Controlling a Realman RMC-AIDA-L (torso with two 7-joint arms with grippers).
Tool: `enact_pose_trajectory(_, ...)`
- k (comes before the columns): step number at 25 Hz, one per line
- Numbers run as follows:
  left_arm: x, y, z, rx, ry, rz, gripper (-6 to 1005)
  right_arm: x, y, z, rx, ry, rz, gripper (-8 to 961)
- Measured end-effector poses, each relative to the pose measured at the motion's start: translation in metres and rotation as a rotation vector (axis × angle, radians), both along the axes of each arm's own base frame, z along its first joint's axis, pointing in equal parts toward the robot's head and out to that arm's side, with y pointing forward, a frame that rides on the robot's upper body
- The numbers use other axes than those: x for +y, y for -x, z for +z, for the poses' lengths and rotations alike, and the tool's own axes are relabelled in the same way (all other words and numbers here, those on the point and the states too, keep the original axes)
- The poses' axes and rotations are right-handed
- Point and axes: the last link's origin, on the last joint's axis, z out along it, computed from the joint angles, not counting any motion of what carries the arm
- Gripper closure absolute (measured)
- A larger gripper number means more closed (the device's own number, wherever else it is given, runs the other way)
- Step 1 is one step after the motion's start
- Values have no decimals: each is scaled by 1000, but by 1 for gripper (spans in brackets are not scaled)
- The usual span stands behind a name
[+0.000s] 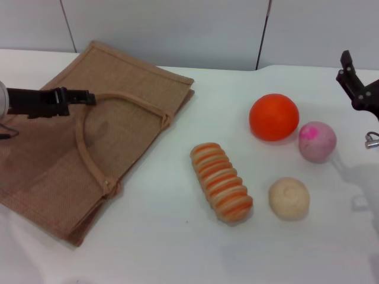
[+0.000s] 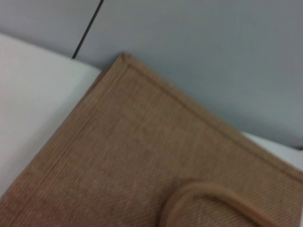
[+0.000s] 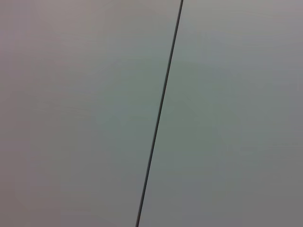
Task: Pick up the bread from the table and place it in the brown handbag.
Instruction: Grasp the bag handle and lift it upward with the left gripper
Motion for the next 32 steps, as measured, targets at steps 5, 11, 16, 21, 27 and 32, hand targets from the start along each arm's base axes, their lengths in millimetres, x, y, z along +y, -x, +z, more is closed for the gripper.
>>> enact_pose_trajectory(5, 1, 1, -2, 38, 38, 39, 142, 0, 0, 0, 1, -3, 1, 44)
enact_pose_trajectory(11, 4, 1, -8, 75, 53, 44, 159, 0, 1, 1, 3, -4, 2, 44)
enact_pose_trajectory(16, 11, -2, -18, 109, 70, 35, 184, 0, 1, 1, 5, -5, 5, 44)
enact_pose_trajectory(21, 15, -3, -23, 131, 77, 30, 208, 0, 2, 1, 7, -6, 7, 44)
enact_pose_trajectory(27, 15, -3, -24, 135, 79, 30, 238, 0, 2, 1, 7, -6, 7, 43)
enact_pose_trajectory(32, 14, -2, -25, 144, 88, 35, 352, 0, 2, 1, 8, -6, 7, 43)
